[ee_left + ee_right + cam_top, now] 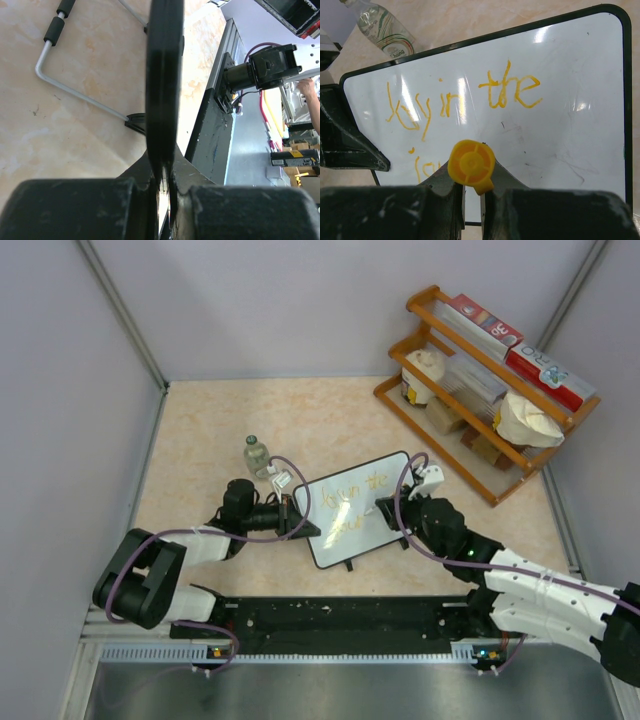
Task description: Write a sentence on the whiteboard
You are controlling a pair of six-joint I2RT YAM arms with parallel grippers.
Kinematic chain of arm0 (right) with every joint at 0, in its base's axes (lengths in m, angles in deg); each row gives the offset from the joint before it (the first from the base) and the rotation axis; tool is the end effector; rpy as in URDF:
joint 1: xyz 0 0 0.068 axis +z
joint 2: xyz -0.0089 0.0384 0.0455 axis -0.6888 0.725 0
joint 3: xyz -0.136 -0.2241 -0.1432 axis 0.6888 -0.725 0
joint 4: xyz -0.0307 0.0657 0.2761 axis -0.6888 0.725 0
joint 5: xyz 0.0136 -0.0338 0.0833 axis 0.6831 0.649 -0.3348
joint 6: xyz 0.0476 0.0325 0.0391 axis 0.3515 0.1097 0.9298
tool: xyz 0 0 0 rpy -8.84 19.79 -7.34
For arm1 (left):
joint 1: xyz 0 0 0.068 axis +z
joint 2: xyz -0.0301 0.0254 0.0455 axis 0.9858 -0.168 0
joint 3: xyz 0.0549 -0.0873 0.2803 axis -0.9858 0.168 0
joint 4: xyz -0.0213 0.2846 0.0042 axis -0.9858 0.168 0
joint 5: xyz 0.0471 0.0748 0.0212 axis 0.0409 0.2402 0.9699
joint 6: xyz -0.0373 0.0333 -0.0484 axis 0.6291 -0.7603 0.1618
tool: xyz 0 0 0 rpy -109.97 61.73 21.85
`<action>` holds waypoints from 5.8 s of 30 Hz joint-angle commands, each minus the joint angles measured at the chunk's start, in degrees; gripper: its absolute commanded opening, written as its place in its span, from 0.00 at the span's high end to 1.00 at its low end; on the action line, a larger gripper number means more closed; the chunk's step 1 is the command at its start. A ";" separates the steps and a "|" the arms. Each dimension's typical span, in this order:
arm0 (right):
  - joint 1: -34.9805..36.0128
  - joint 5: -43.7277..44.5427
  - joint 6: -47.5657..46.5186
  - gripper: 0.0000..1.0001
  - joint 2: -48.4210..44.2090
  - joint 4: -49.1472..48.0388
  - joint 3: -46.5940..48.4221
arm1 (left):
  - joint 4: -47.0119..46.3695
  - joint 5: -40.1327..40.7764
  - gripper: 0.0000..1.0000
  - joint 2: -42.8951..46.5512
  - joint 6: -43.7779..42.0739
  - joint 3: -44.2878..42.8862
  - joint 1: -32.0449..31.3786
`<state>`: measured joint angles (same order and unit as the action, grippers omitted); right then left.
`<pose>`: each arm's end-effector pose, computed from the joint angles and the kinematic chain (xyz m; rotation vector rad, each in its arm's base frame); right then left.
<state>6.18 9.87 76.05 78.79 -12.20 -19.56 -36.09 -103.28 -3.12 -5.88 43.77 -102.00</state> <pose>0.1583 0.1580 0.2364 -0.1106 1.8752 0.6435 0.2130 -0.1343 0.1533 0.4960 2.0844 -1.5259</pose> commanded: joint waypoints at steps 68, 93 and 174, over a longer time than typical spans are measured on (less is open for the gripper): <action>-0.76 1.17 1.19 1.00 -1.82 6.40 -1.86 | 1.02 -1.73 1.00 -0.51 -1.78 0.90 -0.48; -0.76 3.54 -1.44 1.00 -5.51 5.78 2.71 | 1.02 -1.82 1.00 -0.77 -1.78 0.81 -0.48; -5.59 -3.14 2.25 1.00 -0.49 8.33 -0.37 | 1.02 -1.82 1.00 -0.60 -1.78 0.90 -0.48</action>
<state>1.28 5.95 78.17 79.01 -6.65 -18.01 -36.24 -103.43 -3.23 -5.86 43.77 -102.00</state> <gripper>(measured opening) 0.081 0.077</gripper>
